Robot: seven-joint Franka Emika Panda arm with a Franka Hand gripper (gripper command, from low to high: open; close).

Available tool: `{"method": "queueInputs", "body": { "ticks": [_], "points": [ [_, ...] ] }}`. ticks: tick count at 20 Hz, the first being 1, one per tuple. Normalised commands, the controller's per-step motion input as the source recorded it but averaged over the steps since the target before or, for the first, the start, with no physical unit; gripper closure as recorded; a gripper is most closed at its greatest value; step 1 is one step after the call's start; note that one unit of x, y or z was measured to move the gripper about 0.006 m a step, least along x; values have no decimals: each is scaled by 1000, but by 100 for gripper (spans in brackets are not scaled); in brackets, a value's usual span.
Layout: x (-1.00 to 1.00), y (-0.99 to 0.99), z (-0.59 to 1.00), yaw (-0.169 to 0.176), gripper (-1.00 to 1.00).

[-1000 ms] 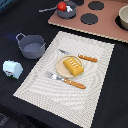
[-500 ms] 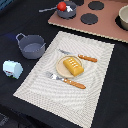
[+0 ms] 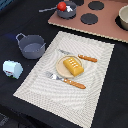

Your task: Interact with the objects in diverse but meaningful ways.

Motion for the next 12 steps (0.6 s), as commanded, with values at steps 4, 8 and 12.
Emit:
{"method": "queueInputs", "body": {
  "ticks": [4, 8, 12],
  "points": [
    [-79, -1000, 0, 0, -100],
    [-124, -1000, 0, 0, -100],
    [-155, -1000, 0, 0, -100]
  ]
}}
